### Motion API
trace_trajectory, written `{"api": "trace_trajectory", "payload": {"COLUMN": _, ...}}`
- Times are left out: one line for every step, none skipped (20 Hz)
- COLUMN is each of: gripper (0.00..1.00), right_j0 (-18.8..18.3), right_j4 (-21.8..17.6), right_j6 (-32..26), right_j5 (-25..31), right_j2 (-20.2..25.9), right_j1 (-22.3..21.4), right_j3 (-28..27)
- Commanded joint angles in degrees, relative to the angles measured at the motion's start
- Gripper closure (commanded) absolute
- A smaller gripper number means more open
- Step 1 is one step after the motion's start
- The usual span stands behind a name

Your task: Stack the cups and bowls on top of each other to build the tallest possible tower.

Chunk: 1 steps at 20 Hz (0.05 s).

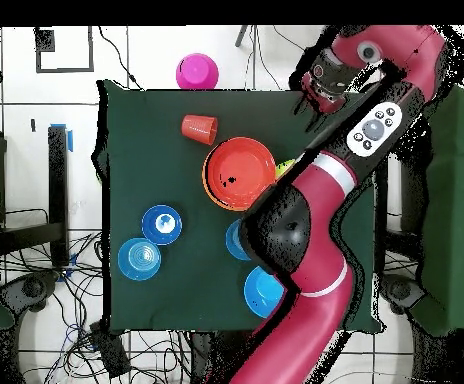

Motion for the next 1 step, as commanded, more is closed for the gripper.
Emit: {"api": "trace_trajectory", "payload": {"gripper": 0.00, "right_j0": 0.29, "right_j4": 0.66, "right_j6": -16.78, "right_j5": 2.57, "right_j2": -7.81, "right_j1": 2.35, "right_j3": -3.68}}
